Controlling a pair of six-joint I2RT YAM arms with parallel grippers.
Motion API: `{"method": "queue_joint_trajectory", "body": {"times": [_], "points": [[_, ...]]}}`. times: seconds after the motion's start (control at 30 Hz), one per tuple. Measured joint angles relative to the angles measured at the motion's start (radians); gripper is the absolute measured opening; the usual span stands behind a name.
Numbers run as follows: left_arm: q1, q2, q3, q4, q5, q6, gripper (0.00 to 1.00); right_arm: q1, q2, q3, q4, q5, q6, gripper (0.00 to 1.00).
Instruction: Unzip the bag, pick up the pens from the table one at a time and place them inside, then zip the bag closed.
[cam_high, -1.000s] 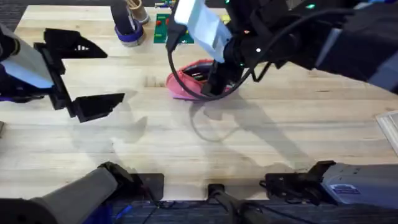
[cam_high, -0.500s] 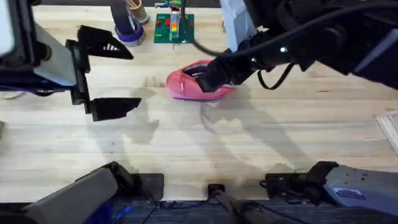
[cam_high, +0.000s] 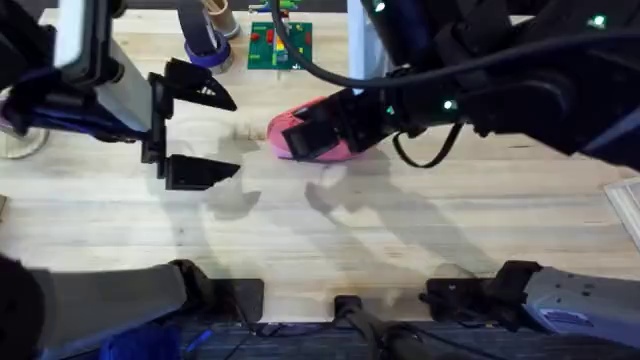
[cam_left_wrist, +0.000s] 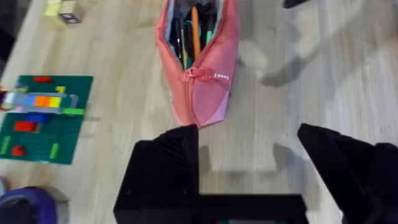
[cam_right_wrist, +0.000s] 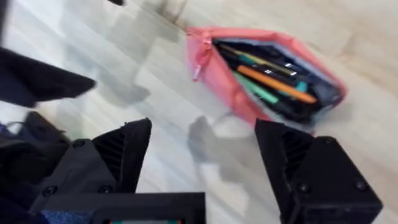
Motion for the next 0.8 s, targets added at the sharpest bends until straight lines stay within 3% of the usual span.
{"method": "queue_joint_trajectory", "body": {"times": [0.3,0.6,0.8], "points": [[-0.039,0.107,0.000,0.032,0.003,0.000,0.993,0.018,0.000,0.000,0.002,-0.003,0.237,0.997],[-0.040,0.143,0.000,0.048,0.025,-0.001,0.993,0.018,0.000,0.000,0.011,-0.003,0.359,0.998],[-0.040,0.143,0.000,0.054,0.027,-0.001,0.993,0.040,0.006,0.000,0.083,0.005,0.527,0.997]]}}
